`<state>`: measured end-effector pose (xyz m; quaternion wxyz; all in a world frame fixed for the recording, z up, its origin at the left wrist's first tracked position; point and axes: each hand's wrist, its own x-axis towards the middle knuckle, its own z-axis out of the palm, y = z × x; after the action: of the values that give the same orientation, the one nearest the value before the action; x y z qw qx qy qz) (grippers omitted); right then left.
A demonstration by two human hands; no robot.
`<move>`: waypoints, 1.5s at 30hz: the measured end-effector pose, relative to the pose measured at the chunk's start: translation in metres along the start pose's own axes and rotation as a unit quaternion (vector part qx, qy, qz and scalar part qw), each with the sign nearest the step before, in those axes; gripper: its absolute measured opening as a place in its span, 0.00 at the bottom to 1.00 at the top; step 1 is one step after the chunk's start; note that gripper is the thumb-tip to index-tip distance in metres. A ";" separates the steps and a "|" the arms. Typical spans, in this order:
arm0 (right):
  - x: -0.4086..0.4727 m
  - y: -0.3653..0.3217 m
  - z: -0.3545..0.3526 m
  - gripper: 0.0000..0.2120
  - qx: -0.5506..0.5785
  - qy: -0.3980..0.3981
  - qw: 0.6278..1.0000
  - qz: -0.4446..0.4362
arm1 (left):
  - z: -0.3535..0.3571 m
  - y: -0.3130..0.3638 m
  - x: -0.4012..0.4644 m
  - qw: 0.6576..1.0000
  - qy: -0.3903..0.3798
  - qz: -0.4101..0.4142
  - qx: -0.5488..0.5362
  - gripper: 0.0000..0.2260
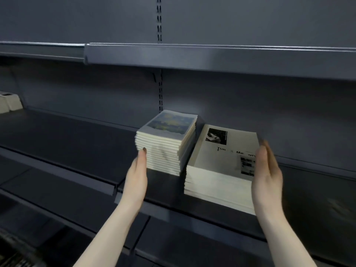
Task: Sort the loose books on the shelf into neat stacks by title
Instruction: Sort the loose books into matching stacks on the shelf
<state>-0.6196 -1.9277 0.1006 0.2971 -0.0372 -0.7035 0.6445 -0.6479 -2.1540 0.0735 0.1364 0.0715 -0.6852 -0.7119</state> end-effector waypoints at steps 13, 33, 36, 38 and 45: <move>-0.034 -0.022 0.147 0.24 -0.044 0.005 0.999 0.009 | -0.094 0.007 0.073 0.996 -0.085 0.021 0.036 0.24; -0.003 0.021 0.202 0.27 0.037 0.055 0.977 0.201 | -0.051 0.004 0.143 0.972 -0.201 -0.108 -0.051 0.31; 0.011 0.023 0.203 0.27 0.069 0.052 0.971 0.223 | -0.041 -0.005 0.156 0.975 -0.177 -0.120 -0.051 0.32; 0.018 0.027 0.204 0.26 0.081 0.055 0.968 0.230 | -0.037 -0.006 0.159 0.975 -0.175 -0.126 -0.046 0.30; 0.033 0.042 0.203 0.24 0.110 0.069 0.960 0.248 | -0.028 -0.008 0.158 0.974 -0.176 -0.143 -0.012 0.30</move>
<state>-0.7555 -2.0862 0.0759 0.1784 -0.2222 -0.5747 0.7672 -0.7913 -2.2269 0.0773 -0.0884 0.0407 -0.6722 -0.7339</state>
